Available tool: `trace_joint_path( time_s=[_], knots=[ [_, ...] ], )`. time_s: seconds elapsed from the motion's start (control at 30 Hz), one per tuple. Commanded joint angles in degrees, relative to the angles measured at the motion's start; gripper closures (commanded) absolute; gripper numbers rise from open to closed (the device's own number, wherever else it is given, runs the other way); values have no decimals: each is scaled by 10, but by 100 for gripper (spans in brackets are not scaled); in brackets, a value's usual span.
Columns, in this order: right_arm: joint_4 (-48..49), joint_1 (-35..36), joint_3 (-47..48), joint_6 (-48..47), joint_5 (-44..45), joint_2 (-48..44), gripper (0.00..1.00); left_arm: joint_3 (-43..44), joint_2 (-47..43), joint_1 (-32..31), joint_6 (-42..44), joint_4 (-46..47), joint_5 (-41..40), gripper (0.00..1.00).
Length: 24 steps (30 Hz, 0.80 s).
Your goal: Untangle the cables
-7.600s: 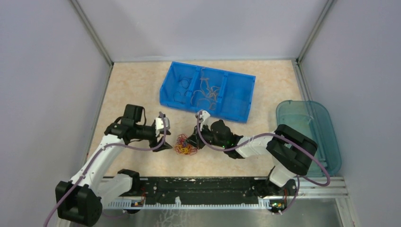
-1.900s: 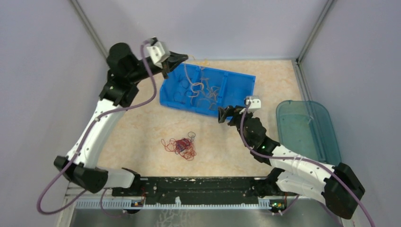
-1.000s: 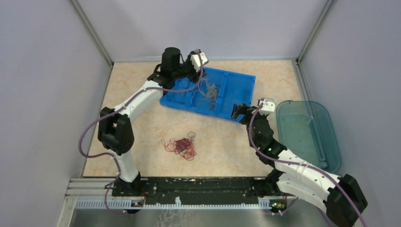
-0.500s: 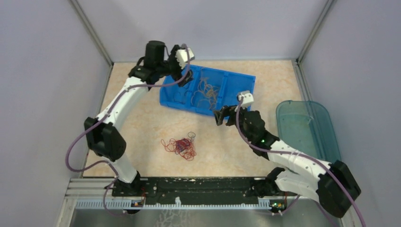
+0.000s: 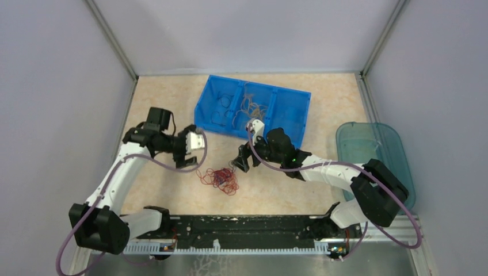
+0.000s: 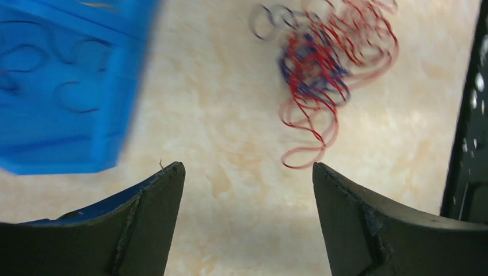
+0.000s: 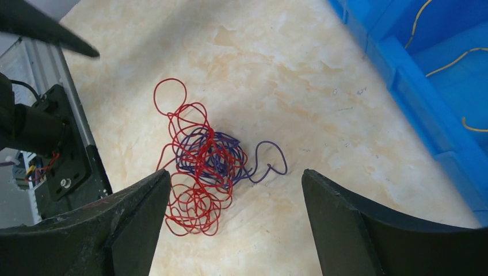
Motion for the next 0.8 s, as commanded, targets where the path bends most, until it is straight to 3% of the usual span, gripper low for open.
trace_joint_path(
  time_s=[0.0,0.23,0.47,0.67,0.77],
  knots=[
    [49,2,10,24,-8,-10,15,-89,-33,-1,231,-82,-11,16],
    [43,1,6,28,21,-32,16,-193,-70,-29,348,-1,-40,31],
    [51,-4,7,40,34,-36,19,-243,-62,-48,424,58,-69,40],
    [67,-22,-5,59,35,-48,22,-267,-55,-50,447,103,-75,62],
    [75,-28,-9,65,34,-51,23,-280,-65,-52,457,112,-69,65]
  ],
)
